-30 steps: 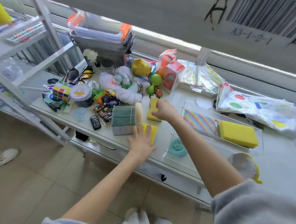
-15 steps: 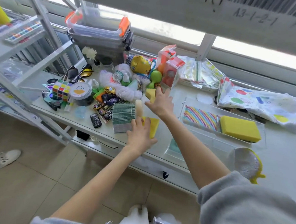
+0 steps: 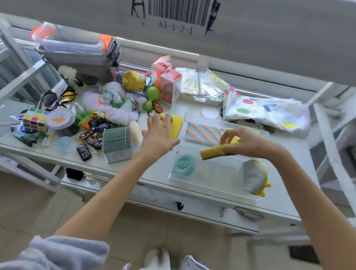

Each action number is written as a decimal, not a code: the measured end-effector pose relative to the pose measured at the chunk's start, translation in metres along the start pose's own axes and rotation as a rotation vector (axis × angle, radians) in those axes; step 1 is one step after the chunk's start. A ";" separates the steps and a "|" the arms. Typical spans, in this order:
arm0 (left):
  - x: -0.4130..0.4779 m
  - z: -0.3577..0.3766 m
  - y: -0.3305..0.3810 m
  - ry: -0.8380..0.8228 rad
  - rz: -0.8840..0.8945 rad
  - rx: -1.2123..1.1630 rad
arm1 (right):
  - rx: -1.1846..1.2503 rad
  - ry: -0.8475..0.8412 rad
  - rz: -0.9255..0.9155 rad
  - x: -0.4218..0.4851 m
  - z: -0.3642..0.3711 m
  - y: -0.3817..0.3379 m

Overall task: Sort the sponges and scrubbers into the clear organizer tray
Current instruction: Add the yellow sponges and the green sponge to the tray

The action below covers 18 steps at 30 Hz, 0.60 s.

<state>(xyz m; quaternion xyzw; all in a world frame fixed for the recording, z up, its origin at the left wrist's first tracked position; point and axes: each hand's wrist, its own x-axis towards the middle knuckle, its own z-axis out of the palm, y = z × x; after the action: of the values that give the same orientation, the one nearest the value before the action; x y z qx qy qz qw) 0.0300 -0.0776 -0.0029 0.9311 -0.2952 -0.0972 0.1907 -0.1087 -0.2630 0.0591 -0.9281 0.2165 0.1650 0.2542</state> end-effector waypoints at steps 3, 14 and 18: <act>0.001 0.004 0.016 -0.010 0.035 0.019 | 0.020 0.016 0.020 -0.008 0.002 0.009; -0.002 0.010 0.033 -0.012 0.076 0.028 | 0.041 -0.046 0.125 0.038 0.058 -0.004; 0.001 0.012 0.037 -0.001 0.105 -0.006 | 0.019 -0.012 0.112 0.049 0.068 -0.011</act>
<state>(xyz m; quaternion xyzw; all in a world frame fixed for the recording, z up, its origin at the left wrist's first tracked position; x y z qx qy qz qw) 0.0081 -0.1096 0.0016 0.9137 -0.3436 -0.0885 0.1981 -0.0751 -0.2327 -0.0122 -0.9111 0.2679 0.1824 0.2546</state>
